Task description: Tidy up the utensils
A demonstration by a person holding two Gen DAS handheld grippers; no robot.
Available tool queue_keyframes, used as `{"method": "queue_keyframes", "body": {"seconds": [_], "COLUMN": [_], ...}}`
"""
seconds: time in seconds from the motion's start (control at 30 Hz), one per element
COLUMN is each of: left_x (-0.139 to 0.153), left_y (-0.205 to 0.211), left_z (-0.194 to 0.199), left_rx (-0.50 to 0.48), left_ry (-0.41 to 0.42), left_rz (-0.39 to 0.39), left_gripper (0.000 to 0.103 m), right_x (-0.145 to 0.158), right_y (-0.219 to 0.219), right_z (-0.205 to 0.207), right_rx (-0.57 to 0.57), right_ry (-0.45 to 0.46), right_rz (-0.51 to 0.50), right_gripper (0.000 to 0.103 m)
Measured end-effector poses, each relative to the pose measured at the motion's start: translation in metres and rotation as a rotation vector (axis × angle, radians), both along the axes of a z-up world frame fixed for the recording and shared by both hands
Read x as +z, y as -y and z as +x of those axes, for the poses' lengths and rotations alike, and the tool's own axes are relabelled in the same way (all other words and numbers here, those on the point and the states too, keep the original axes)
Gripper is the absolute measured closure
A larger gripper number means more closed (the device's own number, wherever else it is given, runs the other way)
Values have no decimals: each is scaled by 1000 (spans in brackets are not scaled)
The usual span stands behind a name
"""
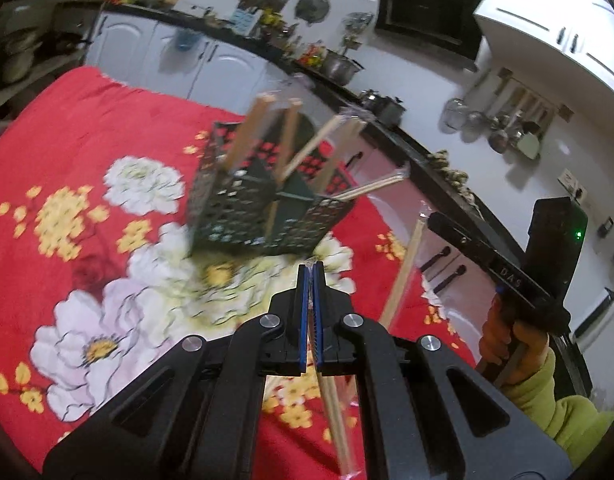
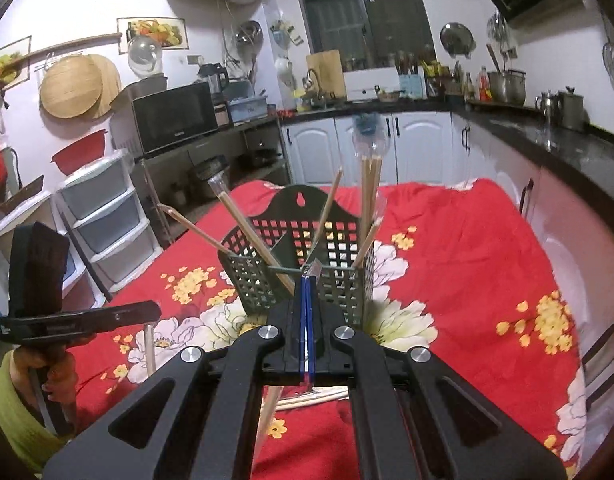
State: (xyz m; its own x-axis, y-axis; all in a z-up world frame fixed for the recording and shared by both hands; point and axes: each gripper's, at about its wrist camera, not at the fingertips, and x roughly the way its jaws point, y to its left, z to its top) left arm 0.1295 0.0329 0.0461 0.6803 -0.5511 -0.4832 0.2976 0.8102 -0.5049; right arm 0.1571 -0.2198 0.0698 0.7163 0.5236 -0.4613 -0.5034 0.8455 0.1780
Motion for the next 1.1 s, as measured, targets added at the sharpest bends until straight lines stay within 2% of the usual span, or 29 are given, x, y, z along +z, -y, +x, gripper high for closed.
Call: {"method": "queue_keyframes", "body": {"seconds": [0.47, 1.1], "left_x": [43, 118], "left_y": [55, 79], "left_z": [8, 27], "left_rx": [-125, -116], "left_ry": [105, 288], "left_rz": [37, 21], "left_gripper": [103, 103], "right_x": [19, 69], "right_y": [11, 15], "right_z": [-17, -25], "right_rx": [-16, -25], "right_ry": [52, 173], "right_rz": [30, 71], "right_gripper": [102, 102]}}
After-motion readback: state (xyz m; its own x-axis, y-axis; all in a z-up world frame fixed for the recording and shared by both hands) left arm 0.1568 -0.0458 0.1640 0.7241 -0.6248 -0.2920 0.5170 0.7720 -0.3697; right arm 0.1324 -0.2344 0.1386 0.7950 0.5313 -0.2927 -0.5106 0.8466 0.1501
